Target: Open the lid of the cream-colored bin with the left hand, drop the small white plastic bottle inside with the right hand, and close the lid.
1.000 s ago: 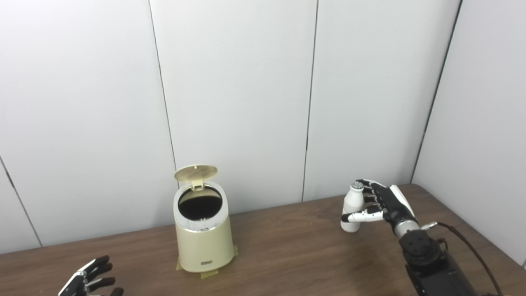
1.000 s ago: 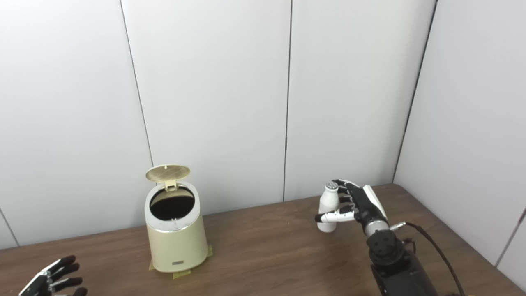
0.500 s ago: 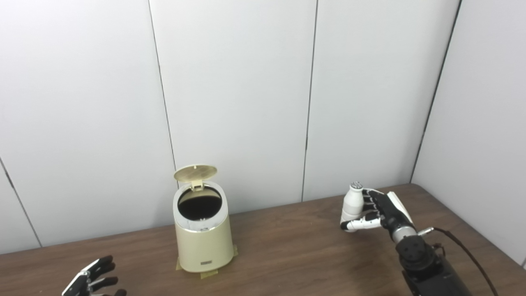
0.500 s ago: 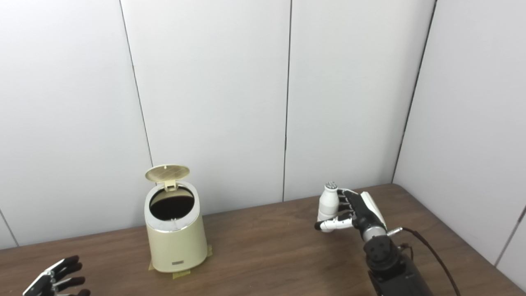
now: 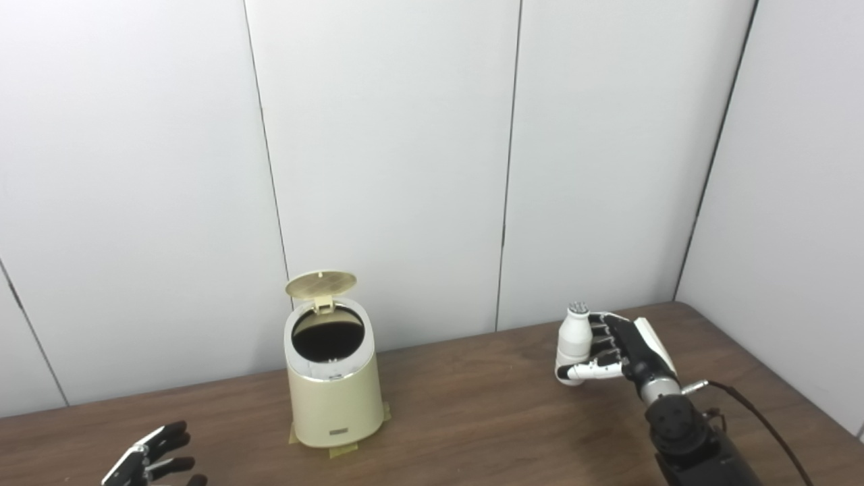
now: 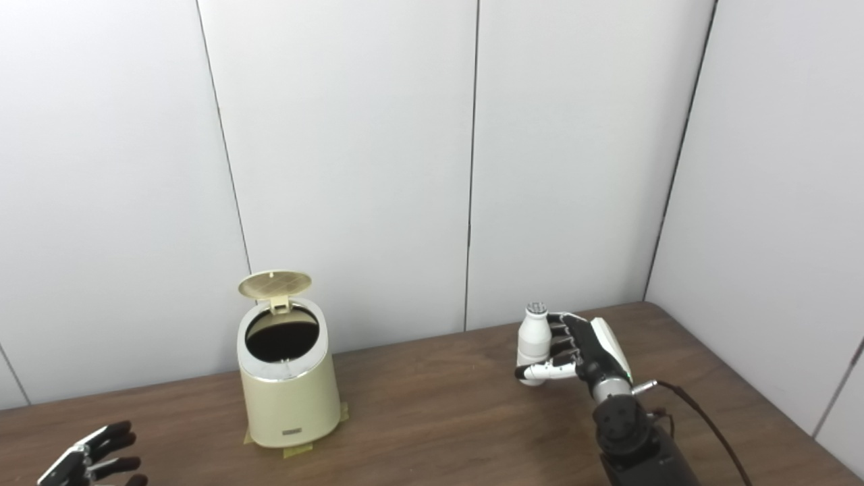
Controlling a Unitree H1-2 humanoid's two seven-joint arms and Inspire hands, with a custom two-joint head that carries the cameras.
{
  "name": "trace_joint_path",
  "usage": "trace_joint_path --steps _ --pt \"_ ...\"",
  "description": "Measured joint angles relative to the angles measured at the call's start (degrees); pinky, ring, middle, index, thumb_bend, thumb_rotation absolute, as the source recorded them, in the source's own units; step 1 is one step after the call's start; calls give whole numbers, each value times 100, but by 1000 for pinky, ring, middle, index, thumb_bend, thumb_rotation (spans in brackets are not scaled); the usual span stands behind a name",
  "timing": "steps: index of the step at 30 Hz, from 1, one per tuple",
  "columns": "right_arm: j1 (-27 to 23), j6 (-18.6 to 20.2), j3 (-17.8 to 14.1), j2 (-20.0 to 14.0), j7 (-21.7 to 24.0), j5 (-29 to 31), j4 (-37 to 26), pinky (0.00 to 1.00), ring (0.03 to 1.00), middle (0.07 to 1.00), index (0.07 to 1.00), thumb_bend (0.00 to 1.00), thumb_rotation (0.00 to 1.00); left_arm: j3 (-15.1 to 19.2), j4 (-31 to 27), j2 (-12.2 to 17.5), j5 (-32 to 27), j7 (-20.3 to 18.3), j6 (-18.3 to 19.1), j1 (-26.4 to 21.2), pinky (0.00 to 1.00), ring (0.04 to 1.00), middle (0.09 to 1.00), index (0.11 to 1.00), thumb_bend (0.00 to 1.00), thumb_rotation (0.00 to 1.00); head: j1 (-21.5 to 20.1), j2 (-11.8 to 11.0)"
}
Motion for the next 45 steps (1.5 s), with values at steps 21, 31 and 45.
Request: trace_joint_path --steps 21,31,45 --pt "-243 -710 -109 310 -775 -47 532 290 352 436 516 524 0 4 -97 -54 -8 0 107 9 573 731 811 832 392 0 17 62" --pt "-118 -631 -70 372 -719 -66 -315 298 348 427 532 520 0 -30 -93 -55 26 2 110 8 571 718 803 824 406 0 140 35" --pt "-568 238 553 728 77 -553 -2419 309 368 446 525 522 0 -132 33 -127 56 16 82 2 582 711 798 817 408 0 492 -61"
